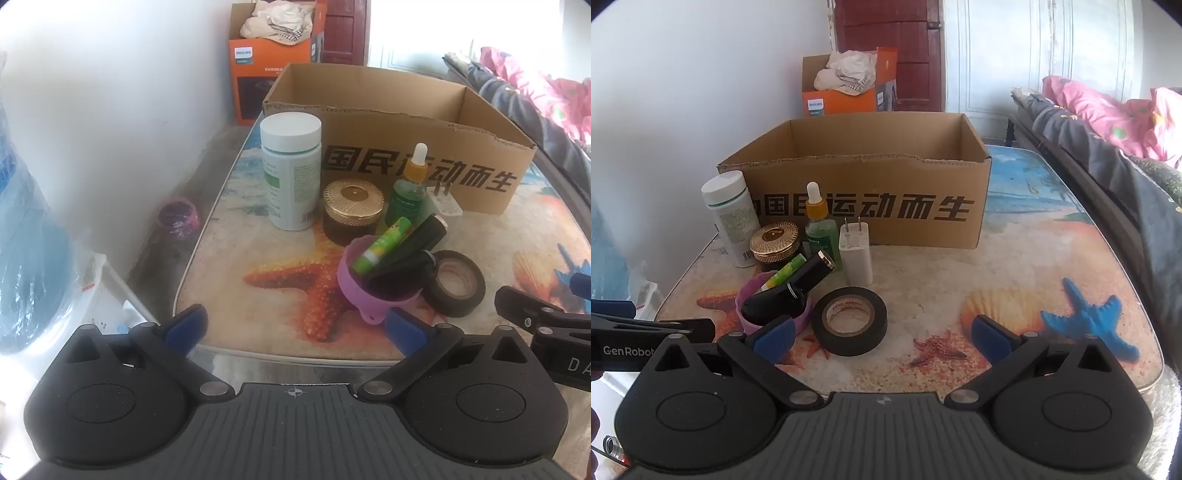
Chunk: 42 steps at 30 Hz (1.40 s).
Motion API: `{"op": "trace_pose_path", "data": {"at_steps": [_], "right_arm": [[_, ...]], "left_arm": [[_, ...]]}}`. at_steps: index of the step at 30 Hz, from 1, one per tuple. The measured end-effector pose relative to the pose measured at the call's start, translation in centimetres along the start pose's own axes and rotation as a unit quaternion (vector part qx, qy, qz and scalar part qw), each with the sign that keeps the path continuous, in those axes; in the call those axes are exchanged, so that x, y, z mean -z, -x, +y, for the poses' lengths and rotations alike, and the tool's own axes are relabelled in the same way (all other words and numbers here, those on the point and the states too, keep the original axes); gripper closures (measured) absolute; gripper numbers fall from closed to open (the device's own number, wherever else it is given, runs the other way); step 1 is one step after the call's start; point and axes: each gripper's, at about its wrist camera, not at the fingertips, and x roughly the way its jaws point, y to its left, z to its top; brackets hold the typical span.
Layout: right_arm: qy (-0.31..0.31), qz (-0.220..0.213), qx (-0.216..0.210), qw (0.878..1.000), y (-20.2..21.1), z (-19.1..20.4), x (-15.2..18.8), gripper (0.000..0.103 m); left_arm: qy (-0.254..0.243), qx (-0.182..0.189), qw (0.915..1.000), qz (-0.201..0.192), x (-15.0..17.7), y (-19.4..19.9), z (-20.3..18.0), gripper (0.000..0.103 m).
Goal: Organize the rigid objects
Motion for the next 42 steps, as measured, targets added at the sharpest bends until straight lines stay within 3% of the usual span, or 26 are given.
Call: {"op": "trace_pose_path", "data": {"at_steps": [42], "right_arm": [[-0.008,0.002,-0.003,1.0,0.07,0.24,0.08,0.0]], "left_arm": [[-0.006,-0.008,0.9999,0.003,-0.03,-0.2,0.15,0.0]]}}
